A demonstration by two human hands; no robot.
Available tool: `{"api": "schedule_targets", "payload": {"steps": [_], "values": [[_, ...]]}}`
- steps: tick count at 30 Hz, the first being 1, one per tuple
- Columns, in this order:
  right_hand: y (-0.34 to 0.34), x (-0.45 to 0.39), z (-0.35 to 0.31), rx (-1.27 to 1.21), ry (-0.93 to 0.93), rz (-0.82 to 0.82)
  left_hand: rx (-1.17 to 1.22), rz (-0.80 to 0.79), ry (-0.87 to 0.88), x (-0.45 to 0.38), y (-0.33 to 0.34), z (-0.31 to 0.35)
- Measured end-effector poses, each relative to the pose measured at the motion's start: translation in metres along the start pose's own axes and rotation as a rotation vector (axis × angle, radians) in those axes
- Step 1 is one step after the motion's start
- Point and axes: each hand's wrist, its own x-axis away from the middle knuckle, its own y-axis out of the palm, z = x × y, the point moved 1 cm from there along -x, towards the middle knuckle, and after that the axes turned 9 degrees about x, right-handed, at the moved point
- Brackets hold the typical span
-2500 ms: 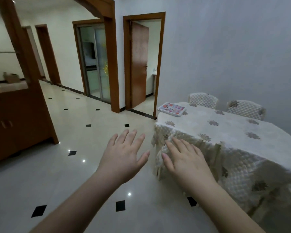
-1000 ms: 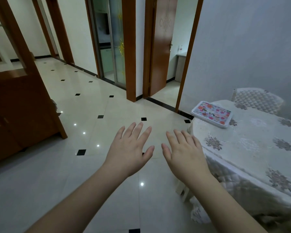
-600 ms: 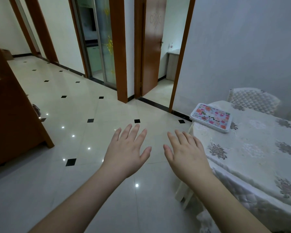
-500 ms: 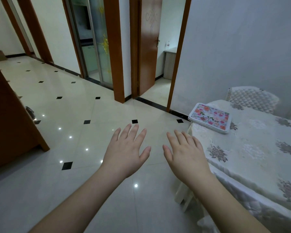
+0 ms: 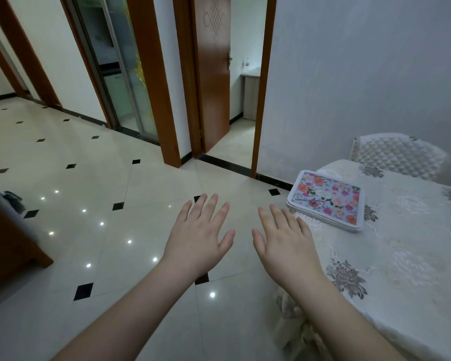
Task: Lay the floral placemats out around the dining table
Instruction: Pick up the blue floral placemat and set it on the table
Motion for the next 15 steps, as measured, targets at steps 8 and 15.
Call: {"api": "schedule_targets", "payload": {"steps": [8,15], "values": [[0.027,-0.080,0.004,-0.014,0.037,-0.024,0.020,0.005,0.068,-0.093,0.027,-0.027],[0.049,-0.161,-0.012,-0.025,0.116,-0.066,0.027,0.007,0.161,-0.183,0.048,-0.075]]}}
